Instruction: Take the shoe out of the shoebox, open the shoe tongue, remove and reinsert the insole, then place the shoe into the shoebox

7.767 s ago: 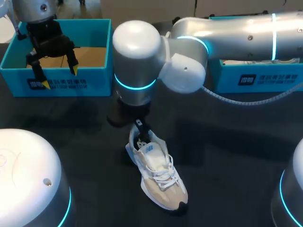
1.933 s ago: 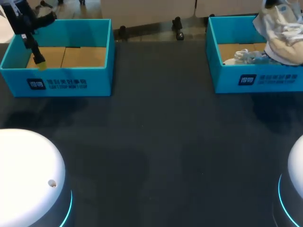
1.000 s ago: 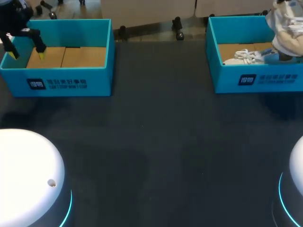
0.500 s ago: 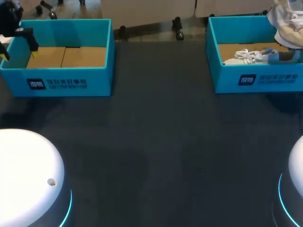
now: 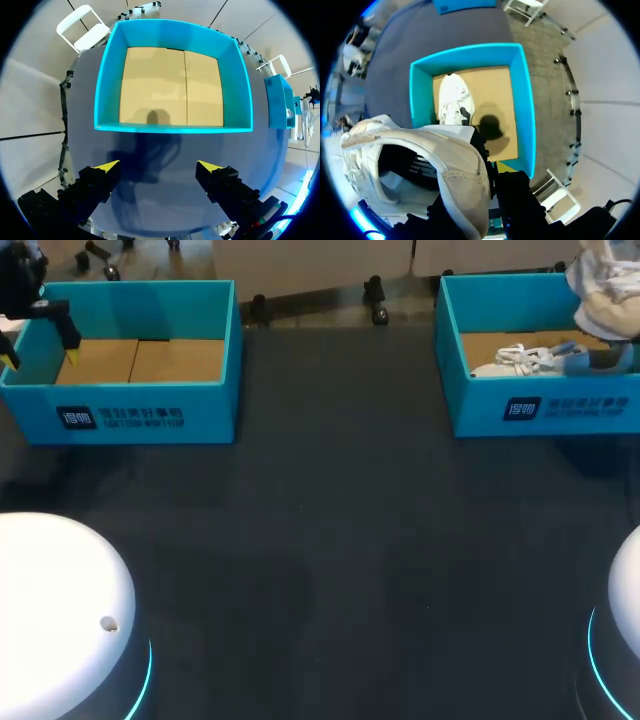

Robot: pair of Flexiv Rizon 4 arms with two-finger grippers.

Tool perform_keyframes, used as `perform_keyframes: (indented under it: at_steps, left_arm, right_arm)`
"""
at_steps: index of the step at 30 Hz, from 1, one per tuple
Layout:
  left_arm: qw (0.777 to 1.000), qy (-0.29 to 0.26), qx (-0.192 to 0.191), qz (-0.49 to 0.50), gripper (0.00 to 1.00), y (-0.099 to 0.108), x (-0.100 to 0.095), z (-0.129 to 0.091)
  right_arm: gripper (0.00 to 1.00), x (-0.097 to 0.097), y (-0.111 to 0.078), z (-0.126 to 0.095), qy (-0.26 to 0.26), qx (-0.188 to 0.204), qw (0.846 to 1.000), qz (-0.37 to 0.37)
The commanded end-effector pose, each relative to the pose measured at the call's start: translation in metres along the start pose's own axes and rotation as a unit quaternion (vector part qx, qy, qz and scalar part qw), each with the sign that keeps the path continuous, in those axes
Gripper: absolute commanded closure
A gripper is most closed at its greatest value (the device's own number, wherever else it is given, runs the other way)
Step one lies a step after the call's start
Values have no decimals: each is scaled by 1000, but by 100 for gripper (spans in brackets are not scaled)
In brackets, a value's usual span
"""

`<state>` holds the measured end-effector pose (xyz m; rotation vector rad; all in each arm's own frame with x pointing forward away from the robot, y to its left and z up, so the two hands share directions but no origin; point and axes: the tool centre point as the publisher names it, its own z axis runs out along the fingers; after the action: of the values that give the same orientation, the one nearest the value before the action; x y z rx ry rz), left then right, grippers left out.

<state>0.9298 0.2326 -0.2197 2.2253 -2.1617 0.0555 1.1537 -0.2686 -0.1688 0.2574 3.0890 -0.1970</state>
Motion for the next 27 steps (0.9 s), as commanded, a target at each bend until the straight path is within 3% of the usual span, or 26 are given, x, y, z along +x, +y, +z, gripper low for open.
perform_keyframes:
  at_steps: [1,4,5,9,15,17,27]
  left_arm:
    - [1000,-1,2,0,0,2,0,-1]
    - [1000,-1,2,0,0,2,0,-1]
    - [1000,-1,2,0,0,2,0,-1]
    - [1000,-1,2,0,0,2,0,-1]
    - [1000,-1,2,0,0,2,0,-1]
    - [1000,-1,2,0,0,2,0,-1]
    - [1000,-1,2,0,0,2,0,-1]
  right_arm:
    - [100,-20,-18,5,30,-16,992,125]
    - [100,-24,-34,6,33,-16,976,215]
    - [100,-23,-38,6,36,0,968,248]
    - [100,-20,-46,0,20,3,947,319]
    - [100,-10,-53,0,24,-1,895,445]
    - [100,-2,-53,1,35,11,871,490]
    - [100,-2,-53,1,35,11,871,490]
